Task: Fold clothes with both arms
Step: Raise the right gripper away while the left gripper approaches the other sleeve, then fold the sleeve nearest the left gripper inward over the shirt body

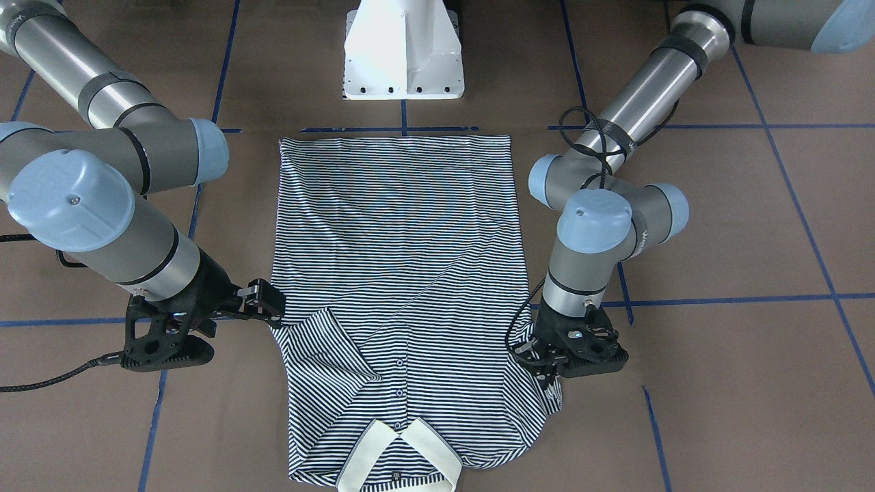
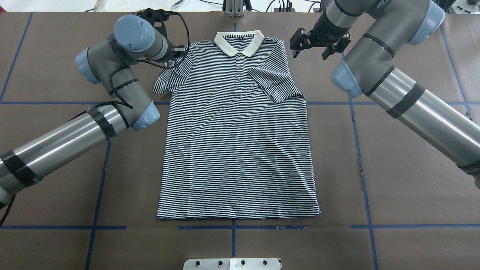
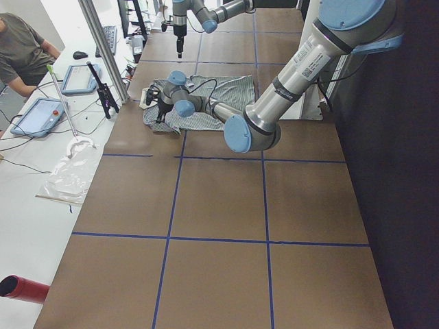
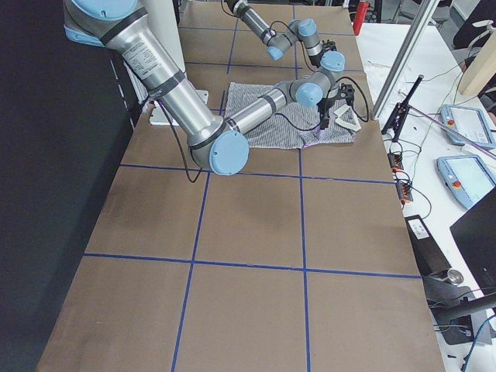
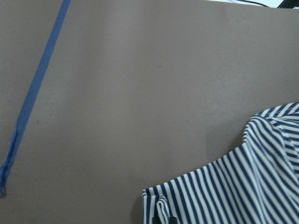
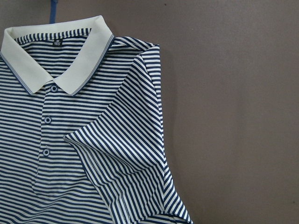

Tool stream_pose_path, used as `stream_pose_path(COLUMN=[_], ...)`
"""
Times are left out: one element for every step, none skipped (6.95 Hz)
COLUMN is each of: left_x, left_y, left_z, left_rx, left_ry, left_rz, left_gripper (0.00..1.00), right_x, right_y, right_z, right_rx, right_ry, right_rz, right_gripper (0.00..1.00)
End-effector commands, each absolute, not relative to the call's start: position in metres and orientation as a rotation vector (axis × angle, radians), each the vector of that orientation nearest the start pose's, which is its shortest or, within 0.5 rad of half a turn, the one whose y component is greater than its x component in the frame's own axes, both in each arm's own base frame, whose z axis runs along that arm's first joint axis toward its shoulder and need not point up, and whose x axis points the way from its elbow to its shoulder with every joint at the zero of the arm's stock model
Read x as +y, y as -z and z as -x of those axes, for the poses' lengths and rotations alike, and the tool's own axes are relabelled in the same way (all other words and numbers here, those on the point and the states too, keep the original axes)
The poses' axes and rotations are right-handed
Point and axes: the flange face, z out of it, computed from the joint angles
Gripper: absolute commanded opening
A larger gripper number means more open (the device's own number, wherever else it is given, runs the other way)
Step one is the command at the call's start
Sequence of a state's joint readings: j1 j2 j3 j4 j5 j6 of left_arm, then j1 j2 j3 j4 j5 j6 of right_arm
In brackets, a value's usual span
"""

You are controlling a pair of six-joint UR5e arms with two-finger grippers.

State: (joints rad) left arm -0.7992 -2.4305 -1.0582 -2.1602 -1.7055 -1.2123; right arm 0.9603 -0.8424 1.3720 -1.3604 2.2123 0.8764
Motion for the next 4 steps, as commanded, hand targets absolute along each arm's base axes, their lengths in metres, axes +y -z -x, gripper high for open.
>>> stream_pose_path(left_x=[-0.675,-0.675,-0.659,-0.652], left_y=[-0.219,-0.214,-0.217,-0.218], left_z=[-0.527,-0.540,-0.559,-0.568], left_rx=[0.907,0.910,0.922,0.956], left_ry=[0.459,0.479,0.489,0.470], left_rz=[-0.336,-0.316,-0.293,-0.304], left_gripper=[0.00,0.00,0.01,0.72], right_x=[-0.658,-0.657,-0.656,-0.657], right_y=[-0.281,-0.286,-0.287,-0.289], right_z=[0.370,0.370,0.371,0.370], right_rx=[-0.922,-0.919,-0.918,-0.916], right_ry=[-0.009,-0.009,-0.009,-0.012], right_rz=[-0.105,-0.100,-0.099,-0.098], right_gripper=[1.00,1.00,1.00,1.00])
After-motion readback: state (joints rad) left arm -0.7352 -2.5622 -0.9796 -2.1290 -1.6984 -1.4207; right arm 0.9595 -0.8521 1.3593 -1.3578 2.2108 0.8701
